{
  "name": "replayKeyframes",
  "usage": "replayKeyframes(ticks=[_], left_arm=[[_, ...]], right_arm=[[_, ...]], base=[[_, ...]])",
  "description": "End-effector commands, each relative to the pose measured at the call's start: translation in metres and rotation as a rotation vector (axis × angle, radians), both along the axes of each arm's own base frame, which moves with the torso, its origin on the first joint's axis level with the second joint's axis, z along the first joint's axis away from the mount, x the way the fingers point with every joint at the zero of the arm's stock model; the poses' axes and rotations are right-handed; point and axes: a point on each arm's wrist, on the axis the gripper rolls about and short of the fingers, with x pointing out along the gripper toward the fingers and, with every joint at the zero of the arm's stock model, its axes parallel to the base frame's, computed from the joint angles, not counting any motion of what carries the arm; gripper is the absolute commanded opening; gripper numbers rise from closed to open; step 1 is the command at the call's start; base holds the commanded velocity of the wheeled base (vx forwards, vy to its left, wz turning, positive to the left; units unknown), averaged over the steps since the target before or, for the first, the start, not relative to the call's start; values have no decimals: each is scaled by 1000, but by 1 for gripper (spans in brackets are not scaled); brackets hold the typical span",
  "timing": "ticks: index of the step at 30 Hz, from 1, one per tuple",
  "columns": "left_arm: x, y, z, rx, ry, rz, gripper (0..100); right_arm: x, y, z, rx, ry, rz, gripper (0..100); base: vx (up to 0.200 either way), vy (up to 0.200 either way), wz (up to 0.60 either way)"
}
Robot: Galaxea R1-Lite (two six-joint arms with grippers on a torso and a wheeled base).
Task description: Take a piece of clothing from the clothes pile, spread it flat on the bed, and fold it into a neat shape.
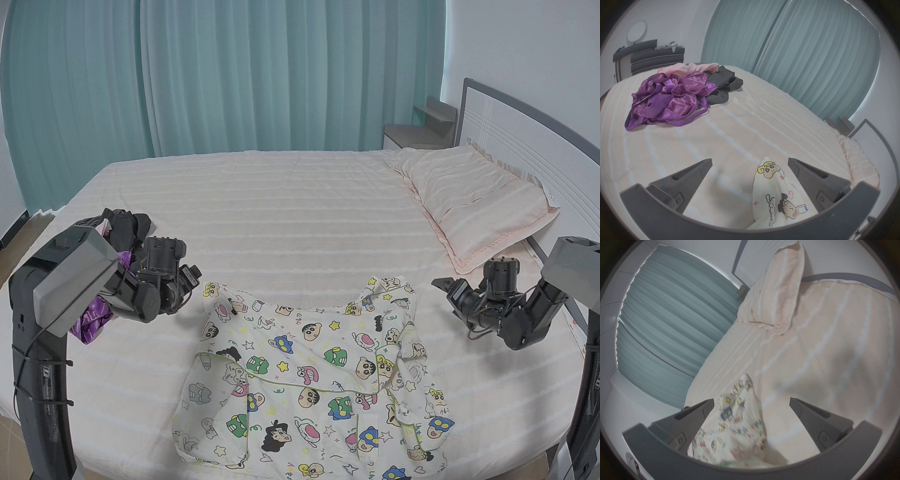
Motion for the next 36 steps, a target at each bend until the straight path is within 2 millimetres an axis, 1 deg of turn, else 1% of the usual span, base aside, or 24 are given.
replayKeyframes(ticks=[1, 3, 4, 8, 9, 10, 12, 13, 16, 20, 23, 24, 26, 29, 33, 36], left_arm=[[-35, 29, 54, -137, -44, -23, 100], [-52, 32, 63, -172, -41, -25, 100], [-65, 33, 68, -193, -36, -28, 100], [-107, 33, 76, -272, -5, -51, 100], [-112, 33, 75, -281, 1, -51, 100], [-129, 32, 75, -293, 21, -50, 100], [-147, 29, 72, -293, 43, -57, 100], [-156, 27, 70, -292, 53, -62, 100], [-179, 24, 67, -310, 31, -75, 100], [-196, 15, 62, -339, -3, -98, 100], [-206, 7, 56, -337, 7, -121, 100], [-206, 7, 55, -337, 9, -123, 100], [-212, 1, 51, -350, 20, -125, 100], [-213, -4, 52, -385, 16, -129, 100], [-214, -7, 52, -388, 15, -138, 100], [-214, -7, 52, -389, 16, -137, 100]], right_arm=[[-55, -32, 17, 7, 56, 61, 100], [-69, -32, 7, -18, 107, 103, 100], [-77, -32, 1, -37, 131, 124, 100], [-95, -25, -7, -80, 129, 172, 100], [-97, -24, -7, -86, 124, 178, 100], [-105, -17, -11, -110, 115, 211, 100], [-108, -14, -12, -125, 111, 228, 100], [-118, -6, -16, -175, 116, 271, 100], [-121, 3, -22, -264, 133, 282, 100], [-123, 15, -33, -291, 168, 315, 100], [-126, 23, -44, -315, 206, 338, 100], [-126, 24, -45, -317, 208, 338, 100], [-124, 24, -53, -367, 229, 319, 100], [-125, 23, -56, -399, 232, 318, 100], [-127, 25, -57, -409, 230, 331, 100], [-131, 33, -57, -416, 226, 364, 100]], base=[[0, 0, 0], [0, 0, 0], [0, 0, 0], [0, 0, 0], [0, 0, 0], [0, 0, 0], [0, 0, 0], [0, 0, 0], [0, 0, 0], [0, 0, 0], [0, 0, 0], [0, 0, 0], [0, 0, 0], [0, 0, 0], [0, 0, 0], [0, 0, 0]])
